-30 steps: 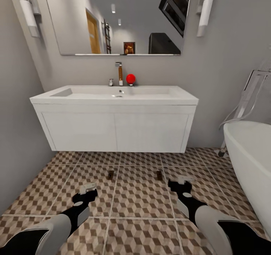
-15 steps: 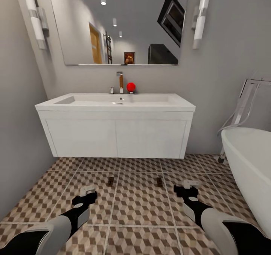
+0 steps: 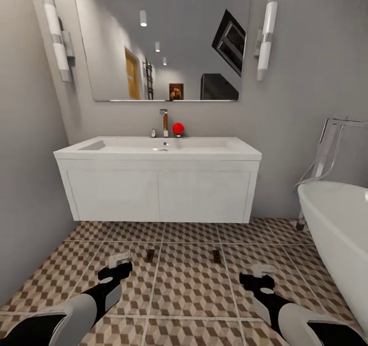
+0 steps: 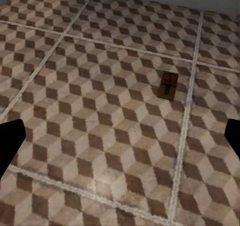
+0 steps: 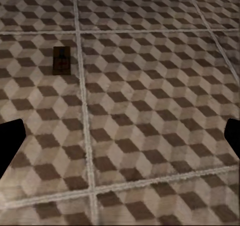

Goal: Take the four mousetraps from the cabinet in the bathroom and place them on the bathroom floor. Make sure all four end up on the same floor surface, and ensure that at least two of them are either under or directly next to the same bathroom sink.

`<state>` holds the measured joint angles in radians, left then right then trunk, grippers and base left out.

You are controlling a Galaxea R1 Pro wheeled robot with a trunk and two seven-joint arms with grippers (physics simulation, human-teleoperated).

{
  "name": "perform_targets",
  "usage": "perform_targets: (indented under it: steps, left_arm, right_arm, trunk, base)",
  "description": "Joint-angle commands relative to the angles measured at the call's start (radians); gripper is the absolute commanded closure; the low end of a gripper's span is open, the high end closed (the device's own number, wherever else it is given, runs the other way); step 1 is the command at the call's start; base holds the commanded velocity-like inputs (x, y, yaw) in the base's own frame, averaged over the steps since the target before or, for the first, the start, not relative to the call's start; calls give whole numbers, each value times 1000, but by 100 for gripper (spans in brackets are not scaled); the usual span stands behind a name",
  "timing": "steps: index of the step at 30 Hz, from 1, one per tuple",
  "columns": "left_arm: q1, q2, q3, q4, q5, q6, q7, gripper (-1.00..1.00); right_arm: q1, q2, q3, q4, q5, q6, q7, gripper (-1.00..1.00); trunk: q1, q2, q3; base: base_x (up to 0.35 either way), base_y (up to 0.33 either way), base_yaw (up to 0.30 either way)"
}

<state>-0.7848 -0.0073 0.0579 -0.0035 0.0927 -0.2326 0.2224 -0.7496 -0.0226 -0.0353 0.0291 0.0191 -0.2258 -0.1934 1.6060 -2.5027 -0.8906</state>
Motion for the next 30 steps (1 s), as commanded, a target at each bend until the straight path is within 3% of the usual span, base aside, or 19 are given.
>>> perform_targets:
  steps: [1,13,30]
  left_arm:
    - [2,0,5,1,7,-4,-1,-100]
    - [77,0,5,2,6,20,-30,-100]
    - [203,5,5,2,8,71,-120,-100]
  right_arm:
    - [8,0,-3,3,2,-2,-2,-100]
    - [91,-12,-3,3,2,15,-1,-100]
    - [215,-26,-3,3,2,16,0,-100]
  trunk:
    - [-1,0,3]
    - [-6,3,49]
    - [-71,122,103]
  base:
    - [0,0,0]
    - [0,0,0]
    - [0,0,0]
